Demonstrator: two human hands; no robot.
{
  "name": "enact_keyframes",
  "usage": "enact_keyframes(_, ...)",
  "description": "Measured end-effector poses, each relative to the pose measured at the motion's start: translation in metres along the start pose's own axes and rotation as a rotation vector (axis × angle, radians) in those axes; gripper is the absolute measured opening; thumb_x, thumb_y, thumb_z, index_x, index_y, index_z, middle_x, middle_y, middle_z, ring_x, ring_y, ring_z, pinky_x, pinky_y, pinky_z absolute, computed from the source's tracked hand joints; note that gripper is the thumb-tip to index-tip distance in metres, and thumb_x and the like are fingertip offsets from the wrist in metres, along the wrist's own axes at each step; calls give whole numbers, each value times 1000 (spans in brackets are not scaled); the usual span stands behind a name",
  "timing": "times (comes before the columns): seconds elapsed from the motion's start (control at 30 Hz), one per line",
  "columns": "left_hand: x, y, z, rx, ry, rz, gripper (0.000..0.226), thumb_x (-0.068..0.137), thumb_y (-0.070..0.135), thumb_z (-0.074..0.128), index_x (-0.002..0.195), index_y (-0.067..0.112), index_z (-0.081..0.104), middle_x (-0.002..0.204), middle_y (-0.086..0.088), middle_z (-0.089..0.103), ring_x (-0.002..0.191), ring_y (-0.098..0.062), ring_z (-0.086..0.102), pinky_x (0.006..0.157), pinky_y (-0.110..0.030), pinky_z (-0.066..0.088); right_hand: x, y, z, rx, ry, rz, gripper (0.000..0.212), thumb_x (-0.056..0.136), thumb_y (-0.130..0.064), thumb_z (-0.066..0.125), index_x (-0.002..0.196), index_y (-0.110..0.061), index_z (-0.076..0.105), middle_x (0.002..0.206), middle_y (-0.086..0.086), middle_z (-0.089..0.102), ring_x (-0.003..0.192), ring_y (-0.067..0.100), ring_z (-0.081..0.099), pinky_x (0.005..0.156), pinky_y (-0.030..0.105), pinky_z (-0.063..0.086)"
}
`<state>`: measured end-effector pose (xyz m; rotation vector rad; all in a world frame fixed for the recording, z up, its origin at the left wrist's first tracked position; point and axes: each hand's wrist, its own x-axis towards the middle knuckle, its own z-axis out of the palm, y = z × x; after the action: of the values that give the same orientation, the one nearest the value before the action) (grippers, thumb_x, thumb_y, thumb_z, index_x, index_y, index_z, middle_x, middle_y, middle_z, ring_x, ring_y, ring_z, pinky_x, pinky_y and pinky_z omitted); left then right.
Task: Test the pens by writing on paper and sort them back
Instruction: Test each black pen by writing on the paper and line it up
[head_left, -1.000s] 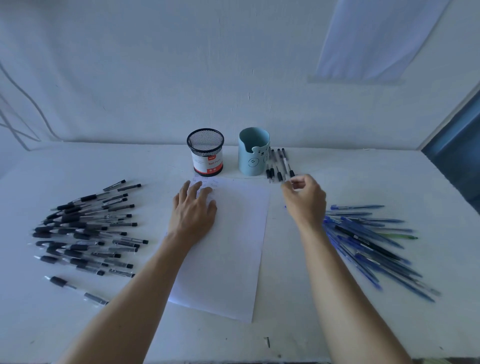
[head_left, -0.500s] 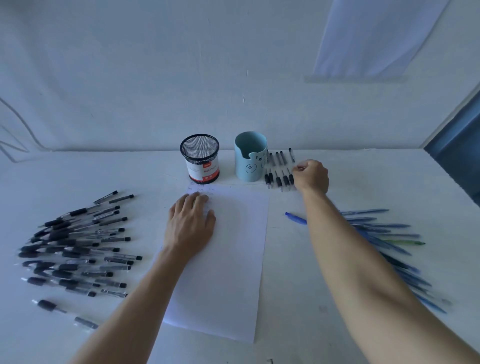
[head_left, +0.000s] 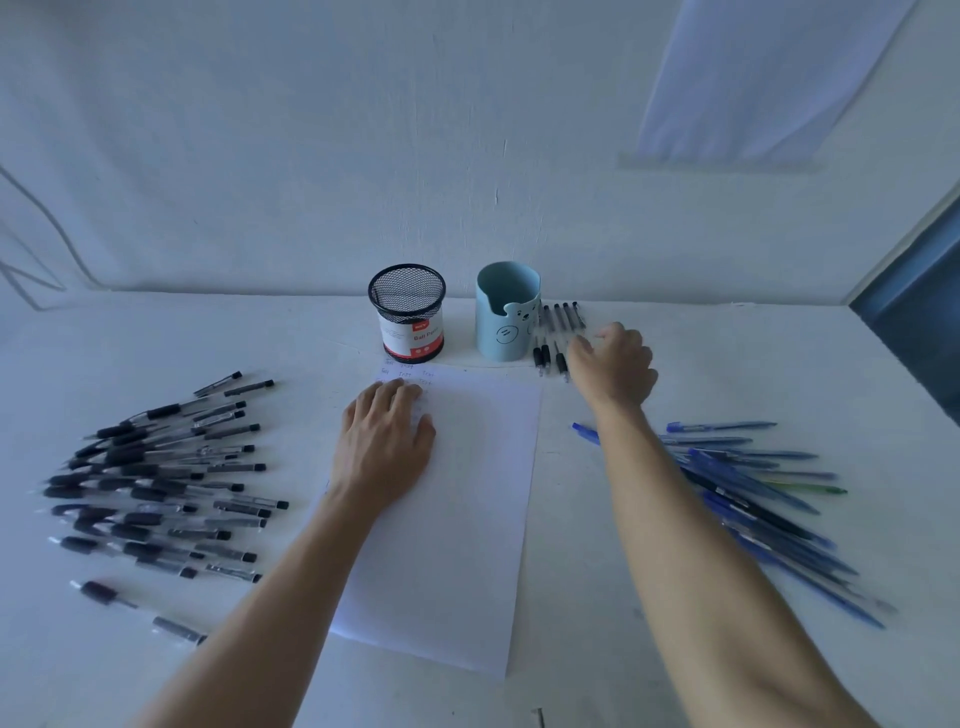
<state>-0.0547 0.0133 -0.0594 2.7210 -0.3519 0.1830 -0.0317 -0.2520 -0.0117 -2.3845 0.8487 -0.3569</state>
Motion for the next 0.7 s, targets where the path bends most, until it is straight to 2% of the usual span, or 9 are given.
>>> enact_keyframes(0.1,-2,0,-2,-36,-6,-4,60,86,46,32,129,14,58,135,-4,58,131,-30,44,110,-42,32,-41,-6,7,23,90,-110,25,86,-27,56,108,-17,63,116,6,60,109,32,51,85,39,35)
enact_keyframes(0.17,-1,0,-3,-85,-15,-36,50,91,42,44,132,16,57,139,-3,55,135,-27,40,112,-39,27,-74,-8,15,43,101,-255,23,82,-25,57,101,-18,66,106,4,65,103,32,56,80,39,37)
enact_keyframes(0.27,1,-1,-6,-184,-9,-98,44,91,32,64,132,16,58,138,-3,57,135,-25,42,112,-35,29,-124,-7,32,55,-55,-461,30,77,-30,50,95,-19,71,100,1,69,95,30,62,79,39,42)
enact_keyframes(0.33,2,-1,-13,-280,-3,-160,44,88,29,69,129,17,61,132,-3,61,129,-24,50,107,-32,34,-150,-1,40,-7,-131,-559,42,77,-39,43,100,-20,72,109,1,70,106,28,63,87,40,43)
enact_keyframes(0.4,2,-3,-23,-381,-9,-231,43,86,31,71,127,20,64,129,1,65,122,-23,56,101,-30,39,-165,2,41,-119,-222,-615,59,79,-48,33,120,-21,66,135,4,60,131,28,50,104,47,36)
enact_keyframes(0.43,3,-5,-30,-470,-18,-255,42,85,35,71,125,22,65,127,3,66,119,-21,59,102,-32,43,-169,4,39,-187,-300,-616,67,82,-53,27,135,-23,56,150,4,48,143,28,35,113,50,25)
enact_keyframes(0.53,1,-17,-48,-737,-42,-267,31,88,32,70,119,23,68,120,5,70,113,-12,63,103,-39,49,-168,7,32,-323,-447,-623,67,94,-56,20,155,-29,22,167,-3,9,154,22,0,121,50,-4)
enact_keyframes(0.6,-2,-30,-55,-644,-15,-211,24,90,25,68,114,26,69,118,5,70,111,-10,63,102,-39,50,-168,8,32,-372,-466,-630,73,91,-60,7,158,-30,12,167,-4,0,153,21,-7,121,51,-9)
enact_keyframes(0.7,-11,-52,-66,-281,23,-148,27,89,14,63,112,25,70,116,5,69,110,-17,59,98,-38,45,-171,9,35,-398,-461,-628,90,76,-61,-11,158,-29,7,167,-5,-5,153,21,-10,120,51,-11)
